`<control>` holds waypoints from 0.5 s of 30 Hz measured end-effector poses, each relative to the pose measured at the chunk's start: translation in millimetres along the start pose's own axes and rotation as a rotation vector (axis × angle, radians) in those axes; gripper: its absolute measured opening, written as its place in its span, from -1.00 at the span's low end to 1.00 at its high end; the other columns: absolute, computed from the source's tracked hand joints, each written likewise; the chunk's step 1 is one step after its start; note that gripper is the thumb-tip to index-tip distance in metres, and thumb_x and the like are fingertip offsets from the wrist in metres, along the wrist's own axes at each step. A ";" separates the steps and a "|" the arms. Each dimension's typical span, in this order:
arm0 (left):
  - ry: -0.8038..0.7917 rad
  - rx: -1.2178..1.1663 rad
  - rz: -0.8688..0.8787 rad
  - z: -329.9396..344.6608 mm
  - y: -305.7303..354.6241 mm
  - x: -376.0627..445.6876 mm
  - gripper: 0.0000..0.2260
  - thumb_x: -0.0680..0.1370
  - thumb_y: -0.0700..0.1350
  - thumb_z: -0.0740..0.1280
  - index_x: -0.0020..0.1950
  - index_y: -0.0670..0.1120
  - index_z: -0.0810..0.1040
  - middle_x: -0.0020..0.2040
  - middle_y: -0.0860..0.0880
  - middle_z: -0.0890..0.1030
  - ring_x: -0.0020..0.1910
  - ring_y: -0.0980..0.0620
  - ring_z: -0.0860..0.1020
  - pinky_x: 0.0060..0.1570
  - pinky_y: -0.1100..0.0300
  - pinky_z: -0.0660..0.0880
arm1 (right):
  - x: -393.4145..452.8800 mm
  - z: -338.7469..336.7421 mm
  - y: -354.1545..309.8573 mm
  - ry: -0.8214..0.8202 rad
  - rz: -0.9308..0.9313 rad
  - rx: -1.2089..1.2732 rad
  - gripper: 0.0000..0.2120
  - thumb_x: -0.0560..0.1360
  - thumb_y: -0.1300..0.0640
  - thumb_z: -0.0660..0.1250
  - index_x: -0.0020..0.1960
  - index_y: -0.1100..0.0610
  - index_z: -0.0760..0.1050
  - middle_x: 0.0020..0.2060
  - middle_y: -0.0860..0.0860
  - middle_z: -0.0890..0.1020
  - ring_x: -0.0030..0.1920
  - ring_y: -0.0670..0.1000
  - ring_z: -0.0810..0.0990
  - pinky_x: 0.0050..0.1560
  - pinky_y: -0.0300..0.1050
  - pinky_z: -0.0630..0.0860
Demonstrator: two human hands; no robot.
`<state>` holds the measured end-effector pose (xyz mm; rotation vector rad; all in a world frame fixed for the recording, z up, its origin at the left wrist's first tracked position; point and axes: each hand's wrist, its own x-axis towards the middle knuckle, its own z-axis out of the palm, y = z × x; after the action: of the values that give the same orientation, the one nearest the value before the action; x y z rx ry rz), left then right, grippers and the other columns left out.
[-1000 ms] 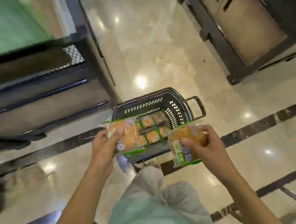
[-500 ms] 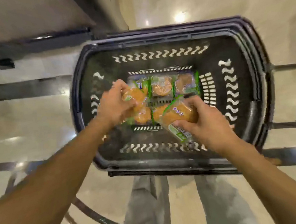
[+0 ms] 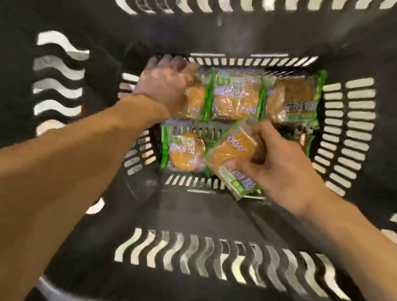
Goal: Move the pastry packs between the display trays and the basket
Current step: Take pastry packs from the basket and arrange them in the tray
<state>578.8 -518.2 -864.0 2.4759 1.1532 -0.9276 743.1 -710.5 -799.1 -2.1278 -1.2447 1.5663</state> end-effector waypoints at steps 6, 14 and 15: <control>0.137 -0.209 -0.137 -1.3 2.9 -44.7 -0.42 0.60 -0.02 0.28 0.58 -0.11 0.21 0.51 -0.20 0.33 0.49 -0.23 0.27 0.46 -0.09 0.16 | 14.6 4.2 -12.6 -0.089 0.018 -0.149 -0.52 0.47 -0.23 0.44 0.22 -0.06 0.31 -0.03 -0.04 0.61 -0.02 0.16 0.58 -0.03 0.13 0.52; 0.387 -0.257 -0.106 -70.2 -22.1 -253.7 -0.62 0.59 0.00 0.30 0.35 -0.14 0.51 0.21 -0.13 0.58 0.25 -0.28 0.50 0.30 -0.28 0.37 | 63.7 61.0 -56.1 -0.289 -0.232 -0.506 -0.50 0.54 -0.20 0.36 0.29 0.07 0.30 0.18 0.09 0.53 0.17 0.19 0.54 0.04 0.08 0.51; 0.376 -0.220 -0.134 -69.3 -25.7 -268.2 -0.61 0.59 0.03 0.30 0.36 -0.13 0.51 0.23 -0.11 0.59 0.30 -0.28 0.49 0.33 -0.31 0.33 | 70.4 70.3 -58.2 -0.311 -0.247 -0.532 -0.50 0.55 -0.17 0.37 0.29 0.09 0.30 0.20 0.12 0.52 0.19 0.21 0.53 0.07 0.10 0.51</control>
<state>460.6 -627.8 -637.3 2.4756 1.4632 -0.3422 658.5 -643.6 -840.0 -1.9299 -2.1412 1.6308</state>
